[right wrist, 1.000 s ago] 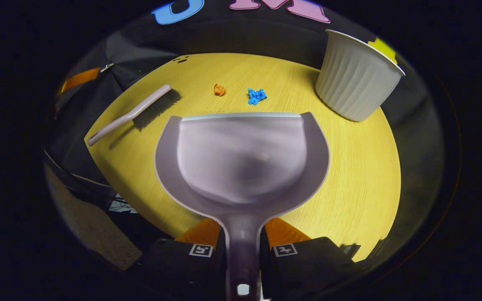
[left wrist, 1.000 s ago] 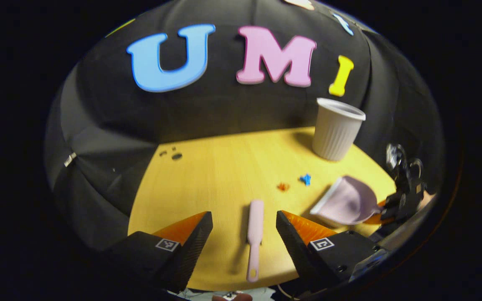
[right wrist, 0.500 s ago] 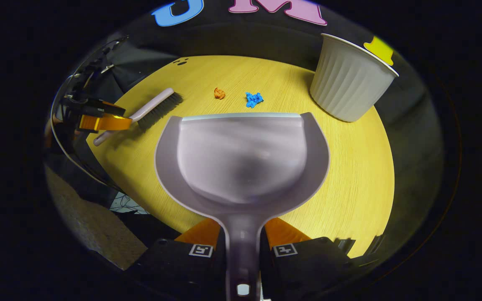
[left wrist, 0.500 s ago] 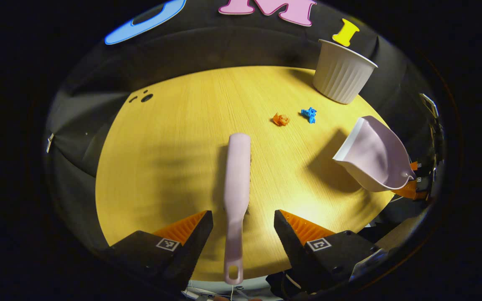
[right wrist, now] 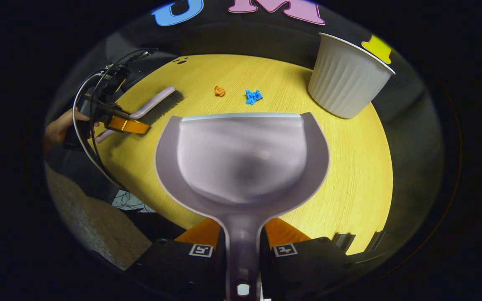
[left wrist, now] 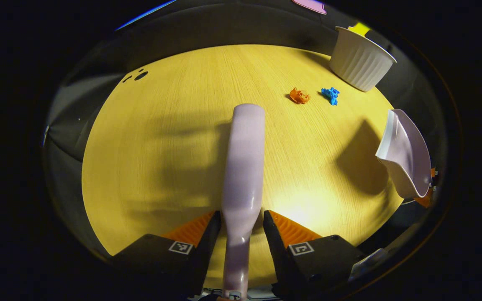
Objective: Pick up the small broom and dustpan from the desktop, sweep the trash into the dustpan with the broom, and then empty the trash into the garbage bin.
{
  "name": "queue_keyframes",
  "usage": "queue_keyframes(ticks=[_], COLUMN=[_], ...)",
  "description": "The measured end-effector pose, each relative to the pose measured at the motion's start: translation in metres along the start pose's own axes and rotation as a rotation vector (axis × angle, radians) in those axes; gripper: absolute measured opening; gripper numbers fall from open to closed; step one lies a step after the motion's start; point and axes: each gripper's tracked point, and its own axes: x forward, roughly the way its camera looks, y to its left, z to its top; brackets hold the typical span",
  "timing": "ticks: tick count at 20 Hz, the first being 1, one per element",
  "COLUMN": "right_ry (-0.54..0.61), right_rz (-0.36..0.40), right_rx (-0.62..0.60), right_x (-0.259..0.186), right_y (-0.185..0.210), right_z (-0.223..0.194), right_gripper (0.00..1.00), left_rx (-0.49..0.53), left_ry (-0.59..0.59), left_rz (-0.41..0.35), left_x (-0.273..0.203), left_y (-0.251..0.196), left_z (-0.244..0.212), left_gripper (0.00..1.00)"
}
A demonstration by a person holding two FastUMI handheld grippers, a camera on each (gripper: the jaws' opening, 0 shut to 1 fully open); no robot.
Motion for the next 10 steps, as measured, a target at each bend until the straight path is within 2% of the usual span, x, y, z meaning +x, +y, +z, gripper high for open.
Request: queue_keyframes(ticks=[2,5,6,7,10], right_ry=[0.004,0.015,0.02,0.029,0.075], right_rz=[0.007,0.039,0.043,0.044,0.043], right_rx=[-0.001,0.014,0.011,0.005,-0.027], right_x=[-0.001,-0.003,-0.004,-0.005,-0.007], right_y=[0.001,0.005,0.006,0.006,0.004], right_z=[0.001,0.004,0.006,0.007,0.009], right_gripper=[0.37,0.34,0.37,0.37,0.37], left_rx=[0.007,0.009,0.011,0.02,0.06], left_ry=[-0.003,-0.009,-0.015,-0.019,-0.086], left_rz=[0.025,0.041,0.047,0.066,0.107], left_x=[0.005,0.005,0.003,0.004,-0.004], left_y=[0.003,0.004,0.005,0.008,0.014], left_z=[0.003,0.007,0.009,0.01,0.035], left_gripper=[0.66,0.51,0.48,0.35,0.29])
